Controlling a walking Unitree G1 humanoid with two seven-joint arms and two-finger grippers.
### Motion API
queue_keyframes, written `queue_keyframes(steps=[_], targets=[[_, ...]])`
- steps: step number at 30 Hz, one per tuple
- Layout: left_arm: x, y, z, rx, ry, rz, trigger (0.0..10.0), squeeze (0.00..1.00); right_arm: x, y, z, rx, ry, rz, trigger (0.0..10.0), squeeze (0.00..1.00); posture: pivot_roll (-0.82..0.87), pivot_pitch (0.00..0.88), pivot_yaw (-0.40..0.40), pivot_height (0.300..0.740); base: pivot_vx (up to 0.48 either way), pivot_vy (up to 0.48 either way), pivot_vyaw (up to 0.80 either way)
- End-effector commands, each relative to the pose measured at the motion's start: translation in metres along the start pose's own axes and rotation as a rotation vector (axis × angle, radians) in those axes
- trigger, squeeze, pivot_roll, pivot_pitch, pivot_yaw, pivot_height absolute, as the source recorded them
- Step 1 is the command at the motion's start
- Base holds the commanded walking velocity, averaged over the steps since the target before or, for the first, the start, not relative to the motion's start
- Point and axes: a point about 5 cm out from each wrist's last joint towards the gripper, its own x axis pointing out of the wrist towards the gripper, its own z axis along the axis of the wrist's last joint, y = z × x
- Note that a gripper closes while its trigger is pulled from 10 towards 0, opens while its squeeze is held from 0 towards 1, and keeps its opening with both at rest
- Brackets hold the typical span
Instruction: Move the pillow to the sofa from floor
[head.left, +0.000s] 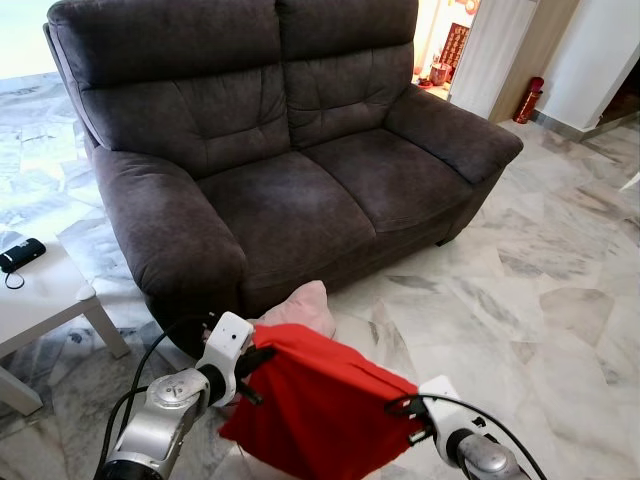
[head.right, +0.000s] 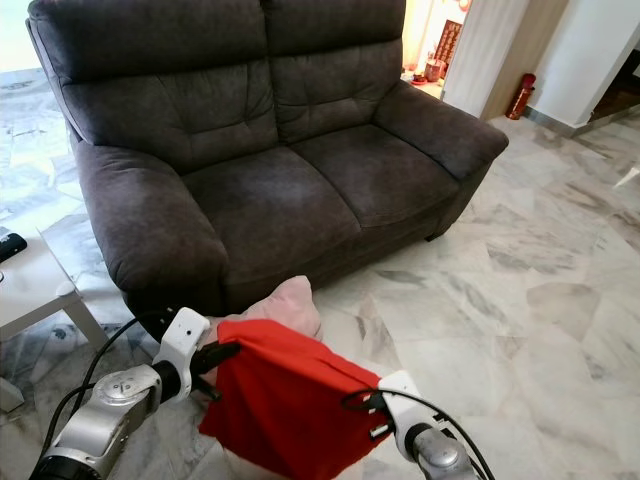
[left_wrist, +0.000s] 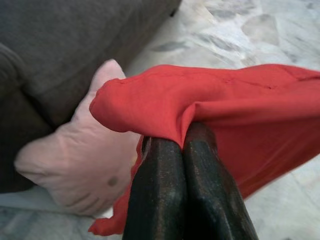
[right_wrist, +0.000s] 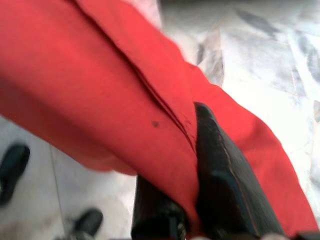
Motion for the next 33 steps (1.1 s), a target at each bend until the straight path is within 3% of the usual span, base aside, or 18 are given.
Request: queue_keyframes(steps=[1,2,5,12,14,16,21,24,33], targets=[[-0.001,0.011,0.012,0.049,-0.066,0.099,10.0,0.00,0.003,-0.018,0.031,0.096,-0.138,-0.090,10.0,0.00,0.09,0.000,-0.107,0.740,0.000,0.000,0.00],[0.000,0.010,0.013,0.048,-0.088,0.118,10.0,0.00,0.006,-0.017,0.048,0.133,-0.207,-0.090,10.0,0.00,0.09,0.000,-0.108,0.740,0.000,0.000,0.00],[0.002,0.009,0.012,0.059,-0.097,0.116,10.0,0.00,0.008,-0.014,0.065,0.143,-0.269,-0.085,10.0,0.00,0.08,0.000,-0.109,0.740,0.000,0.000,0.00],[0.006,0.002,0.006,0.082,-0.062,0.071,10.0,0.00,0.011,-0.007,0.084,0.163,-0.336,-0.077,10.0,0.00,0.08,0.000,-0.108,0.740,0.000,0.000,0.00],[0.013,0.003,0.003,0.092,-0.063,0.146,10.0,0.00,0.014,0.006,0.098,0.194,-0.375,-0.069,10.0,0.00,0.09,0.000,-0.108,0.740,0.000,0.000,0.00],[0.013,0.003,0.003,0.092,-0.063,0.146,10.0,0.00,0.014,0.006,0.098,0.194,-0.375,-0.069,10.0,0.00,0.09,0.000,-0.108,0.740,0.000,0.000,0.00],[0.019,0.019,0.006,0.018,-0.114,0.366,10.0,0.00,0.015,0.026,0.097,0.202,-0.390,-0.036,10.0,0.00,0.08,0.000,-0.091,0.740,0.000,0.000,0.00],[0.022,0.022,0.005,0.015,-0.101,0.366,10.0,0.00,0.012,0.033,0.094,0.204,-0.401,-0.037,10.0,0.00,0.07,0.000,-0.058,0.740,0.000,0.000,0.00],[0.028,0.024,0.007,-0.013,-0.103,0.362,10.0,0.00,0.009,0.027,0.084,0.254,-0.409,-0.105,10.0,0.00,0.00,0.000,0.005,0.740,0.000,0.000,0.00]])
